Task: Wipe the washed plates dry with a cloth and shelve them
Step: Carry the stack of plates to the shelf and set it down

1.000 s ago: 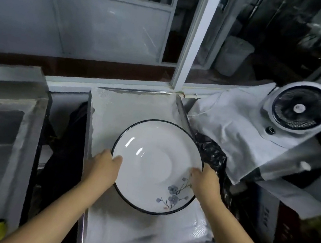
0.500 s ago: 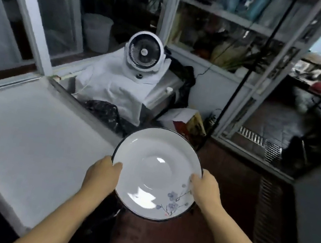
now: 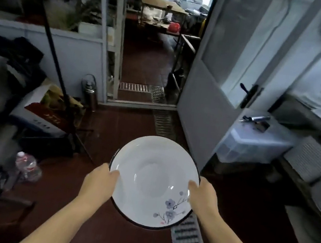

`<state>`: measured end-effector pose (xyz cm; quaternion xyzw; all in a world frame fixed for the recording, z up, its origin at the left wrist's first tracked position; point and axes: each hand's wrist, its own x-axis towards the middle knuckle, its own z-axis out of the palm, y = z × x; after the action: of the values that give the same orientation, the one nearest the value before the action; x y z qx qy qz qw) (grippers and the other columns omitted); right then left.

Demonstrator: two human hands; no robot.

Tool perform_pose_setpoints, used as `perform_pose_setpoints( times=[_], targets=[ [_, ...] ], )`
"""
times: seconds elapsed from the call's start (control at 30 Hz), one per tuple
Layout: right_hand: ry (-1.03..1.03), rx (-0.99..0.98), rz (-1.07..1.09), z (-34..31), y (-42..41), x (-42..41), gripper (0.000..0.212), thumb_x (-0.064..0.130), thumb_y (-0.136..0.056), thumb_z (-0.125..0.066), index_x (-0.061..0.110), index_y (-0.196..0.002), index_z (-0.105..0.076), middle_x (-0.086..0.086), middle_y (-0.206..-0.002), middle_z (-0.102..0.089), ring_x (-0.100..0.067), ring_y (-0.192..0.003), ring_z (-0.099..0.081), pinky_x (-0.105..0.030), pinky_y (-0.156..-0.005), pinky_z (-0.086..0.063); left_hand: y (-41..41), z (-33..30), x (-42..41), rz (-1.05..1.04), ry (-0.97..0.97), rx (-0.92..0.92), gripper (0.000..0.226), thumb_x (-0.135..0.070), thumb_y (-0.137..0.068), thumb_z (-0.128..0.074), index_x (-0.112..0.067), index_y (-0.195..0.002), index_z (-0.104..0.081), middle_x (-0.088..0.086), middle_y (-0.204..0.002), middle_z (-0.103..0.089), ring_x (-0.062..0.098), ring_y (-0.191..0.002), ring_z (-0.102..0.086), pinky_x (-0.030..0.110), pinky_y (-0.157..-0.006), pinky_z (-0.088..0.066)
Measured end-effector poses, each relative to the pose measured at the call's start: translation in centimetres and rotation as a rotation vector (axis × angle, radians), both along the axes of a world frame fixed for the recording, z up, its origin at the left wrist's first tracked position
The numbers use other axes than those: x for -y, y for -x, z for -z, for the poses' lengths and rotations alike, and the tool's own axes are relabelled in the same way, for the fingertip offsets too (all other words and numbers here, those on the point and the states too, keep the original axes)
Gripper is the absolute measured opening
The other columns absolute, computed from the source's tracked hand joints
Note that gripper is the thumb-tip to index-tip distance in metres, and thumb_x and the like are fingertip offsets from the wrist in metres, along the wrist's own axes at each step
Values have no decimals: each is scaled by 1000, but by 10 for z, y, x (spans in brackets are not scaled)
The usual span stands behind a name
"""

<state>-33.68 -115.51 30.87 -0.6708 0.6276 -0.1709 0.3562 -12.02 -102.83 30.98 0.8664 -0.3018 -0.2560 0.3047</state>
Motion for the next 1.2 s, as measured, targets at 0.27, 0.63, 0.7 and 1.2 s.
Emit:
perform_pose_setpoints(
  times=[0.27,0.63,0.7,1.2],
  targets=[
    [12,-80,358,-4,242,73,19,22,-94,-45,7,-97,-57,-7,-94,-62,-26,-85,-59,-33,-70,-43,210,-2,158,404,-8,17,17,-25,-92,-44,-10,-92,-53,8,-95,-59,27,-85,-52,33,-71,-37],
    [38,-12,849,-8,439,133,14,21,-90,-49,13,-81,-56,-3,-80,-61,-21,-73,-59,-29,-57,-40,419,-3,339,849,28,44,28,-28,-91,-47,-5,-99,-59,16,-103,-63,33,-91,-55,36,-78,-44],
    [42,14,931,-9,466,148,14,20,-89,-49,12,-83,-58,-4,-81,-62,-21,-75,-59,-30,-60,-43,451,-5,372,930,54,27,26,-30,-91,-48,-7,-95,-59,13,-96,-63,33,-90,-56,36,-76,-45],
    [14,42,1392,-1,676,182,14,19,-90,-49,11,-89,-61,-4,-84,-64,-22,-78,-61,-35,-70,-51,727,-2,497,1369,72,-37,24,-22,-91,-47,0,-85,-58,5,-75,-57,29,-78,-51,34,-63,-34]
  ],
)
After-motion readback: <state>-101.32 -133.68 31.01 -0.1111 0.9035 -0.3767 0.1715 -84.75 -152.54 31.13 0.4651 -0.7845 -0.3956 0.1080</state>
